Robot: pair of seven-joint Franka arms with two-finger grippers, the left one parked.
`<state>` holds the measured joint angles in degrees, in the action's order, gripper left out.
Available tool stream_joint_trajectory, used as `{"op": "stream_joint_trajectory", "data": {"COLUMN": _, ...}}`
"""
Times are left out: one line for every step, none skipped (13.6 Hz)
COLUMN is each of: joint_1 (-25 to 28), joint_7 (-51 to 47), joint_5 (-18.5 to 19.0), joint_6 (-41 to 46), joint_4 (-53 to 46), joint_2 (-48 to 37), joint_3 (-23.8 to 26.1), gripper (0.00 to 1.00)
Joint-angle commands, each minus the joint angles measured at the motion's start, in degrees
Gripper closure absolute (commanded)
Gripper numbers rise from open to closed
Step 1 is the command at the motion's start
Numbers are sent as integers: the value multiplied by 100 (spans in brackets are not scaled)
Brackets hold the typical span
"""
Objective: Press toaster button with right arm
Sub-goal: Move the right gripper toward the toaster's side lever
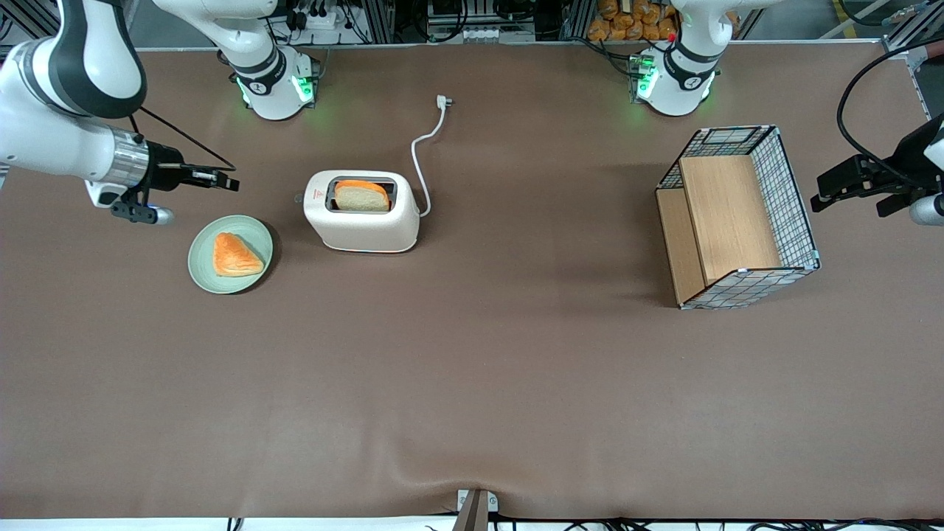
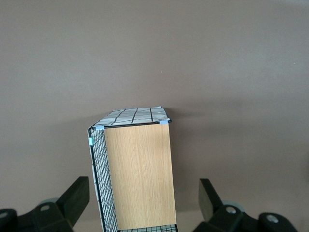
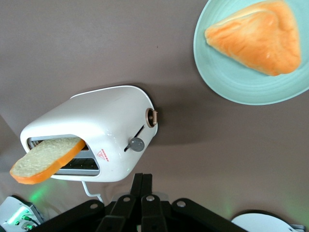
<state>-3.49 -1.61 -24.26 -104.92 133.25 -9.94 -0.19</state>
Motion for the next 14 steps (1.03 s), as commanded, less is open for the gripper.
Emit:
{"op": "stream_joint_trajectory", "data": {"joint_1": 304, "joint_7": -24, "joint_5": -325, "joint_6": -632, "joint_4": 552, "joint_2": -201, "joint_3": 1, "gripper": 100}}
{"op": "stream_joint_trajectory", "data": {"joint_1": 462, "joint_7": -33, "joint_5": -343, "joint_6": -878, "joint_4": 684, "joint_2": -201, "joint_3": 1, "gripper": 100}}
{"op": "stream_joint_trajectory", "data": {"joint_1": 568, "joint_7": -33, "joint_5": -395, "joint_6": -1003, "joint_4": 763, "joint_2": -166, "joint_3": 1, "gripper": 100}}
{"op": "stream_joint_trajectory", "data": {"joint_1": 595, "joint_7": -33, "joint_5": -474, "joint_6": -1013, "joint_4": 782, "joint_2": -122, "joint_3": 1, "gripper": 100}}
{"op": "stream_joint_trajectory", "data": {"joint_1": 613, "joint_7": -33, "joint_5": -483, "joint_6": -1013, "joint_4": 799, "joint_2": -104, "joint_3": 1, "gripper": 100}}
{"op": "stream_joint_trajectory", "data": {"joint_1": 622, "joint_7": -15, "joint_5": -483, "joint_6": -1013, "joint_4": 808, "joint_2": -61, "joint_3": 1, "gripper": 100}}
{"op": "stream_joint_trajectory", "data": {"joint_1": 622, "joint_7": -15, "joint_5": -483, "joint_6": -1048, "joint_4": 808, "joint_2": 53, "joint_3": 1, "gripper": 100}}
{"op": "stream_joint_trajectory", "data": {"joint_1": 631, "joint_7": 2, "joint_5": -483, "joint_6": -1161, "joint_4": 817, "joint_2": 167, "joint_3": 1, "gripper": 100}}
{"op": "stream_joint_trajectory", "data": {"joint_1": 639, "joint_7": 29, "joint_5": -492, "joint_6": -1240, "joint_4": 817, "joint_2": 290, "joint_3": 10, "gripper": 100}}
{"op": "stream_joint_trajectory", "data": {"joint_1": 631, "joint_7": 90, "joint_5": -510, "joint_6": -1241, "joint_4": 817, "joint_2": 387, "joint_3": 10, "gripper": 100}}
{"op": "stream_joint_trajectory", "data": {"joint_1": 639, "joint_7": 134, "joint_5": -597, "joint_6": -1233, "joint_4": 826, "joint_2": 431, "joint_3": 10, "gripper": 100}}
{"op": "stream_joint_trajectory", "data": {"joint_1": 640, "joint_7": 160, "joint_5": -702, "joint_6": -1232, "joint_4": 904, "joint_2": 432, "joint_3": 10, "gripper": 100}}
{"op": "stream_joint_trajectory", "data": {"joint_1": 648, "joint_7": 204, "joint_5": -738, "joint_6": -1250, "joint_4": 940, "joint_2": 432, "joint_3": 10, "gripper": 100}}
{"op": "stream_joint_trajectory", "data": {"joint_1": 648, "joint_7": 222, "joint_5": -782, "joint_6": -1294, "joint_4": 992, "joint_2": 449, "joint_3": 10, "gripper": 100}}
